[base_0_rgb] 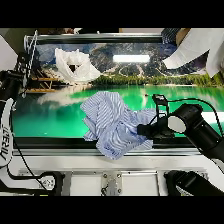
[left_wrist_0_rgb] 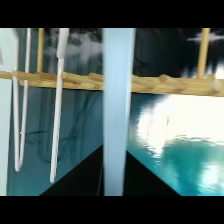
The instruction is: Fold the clothes and pants, and hang the long-sleeved shirts on hangers.
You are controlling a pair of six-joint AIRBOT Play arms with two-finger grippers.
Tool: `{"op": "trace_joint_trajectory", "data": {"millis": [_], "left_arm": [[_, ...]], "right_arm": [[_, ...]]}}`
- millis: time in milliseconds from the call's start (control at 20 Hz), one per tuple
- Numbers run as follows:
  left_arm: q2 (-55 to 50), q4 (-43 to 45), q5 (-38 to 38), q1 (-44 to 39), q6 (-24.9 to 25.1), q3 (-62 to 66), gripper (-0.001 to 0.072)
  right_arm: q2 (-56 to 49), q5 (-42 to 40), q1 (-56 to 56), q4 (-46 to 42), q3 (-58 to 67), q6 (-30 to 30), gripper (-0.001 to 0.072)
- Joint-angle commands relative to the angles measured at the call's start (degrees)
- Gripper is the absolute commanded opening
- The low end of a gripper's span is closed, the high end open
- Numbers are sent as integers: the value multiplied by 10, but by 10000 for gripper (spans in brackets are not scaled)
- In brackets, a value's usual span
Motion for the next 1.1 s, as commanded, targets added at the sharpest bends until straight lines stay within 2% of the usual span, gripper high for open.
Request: {"op": "trace_joint_trajectory", "data": {"millis": [0,100,300,400,450,550,750,800,900,1050], "left_arm": [[75,-65,-71,-49,64,0,21],[116,-213,-106,-66,202,0,21],[178,-543,-258,-61,558,0,21],[192,-667,-355,-43,664,1,21],[194,-707,-400,-33,685,0,21],[193,-731,-471,-16,690,0,21],[193,-717,-468,8,693,-1,21],[193,-717,-477,13,730,-8,21],[193,-718,-504,27,843,-38,20],[193,-717,-504,40,922,-118,20]], "right_arm": [[6,0,0,-1,26,0,10],[10,0,-1,-7,53,0,10],[18,1,-1,-11,99,-16,10],[19,11,-1,-11,114,-18,11],[19,15,-1,-11,119,-18,10],[19,16,-1,-11,122,-18,10],[19,20,-1,-11,124,-18,11],[19,20,-1,-11,124,-18,10],[19,20,-2,-11,124,-18,10],[19,20,-23,-9,125,-18,10]]}}
